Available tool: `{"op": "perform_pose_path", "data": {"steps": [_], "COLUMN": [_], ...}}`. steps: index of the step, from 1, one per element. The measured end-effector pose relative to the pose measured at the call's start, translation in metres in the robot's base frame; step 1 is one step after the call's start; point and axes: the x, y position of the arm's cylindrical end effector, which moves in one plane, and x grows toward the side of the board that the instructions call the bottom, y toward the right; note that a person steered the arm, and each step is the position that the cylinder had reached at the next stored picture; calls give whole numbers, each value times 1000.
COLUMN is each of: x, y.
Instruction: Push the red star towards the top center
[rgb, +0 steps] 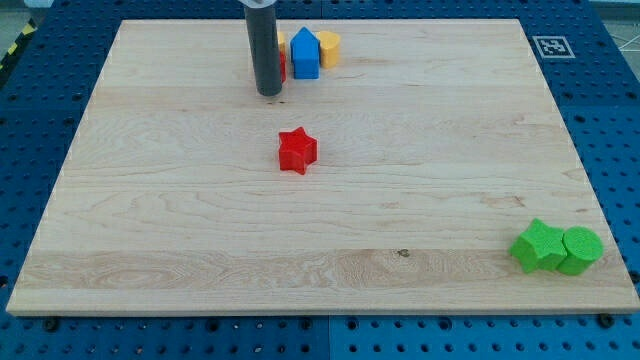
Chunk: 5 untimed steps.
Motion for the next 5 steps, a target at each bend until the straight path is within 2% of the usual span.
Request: {"op": "perform_pose_path", "data": {"steps": [2, 5], "x": [-10, 43], "y": [2, 9]}}
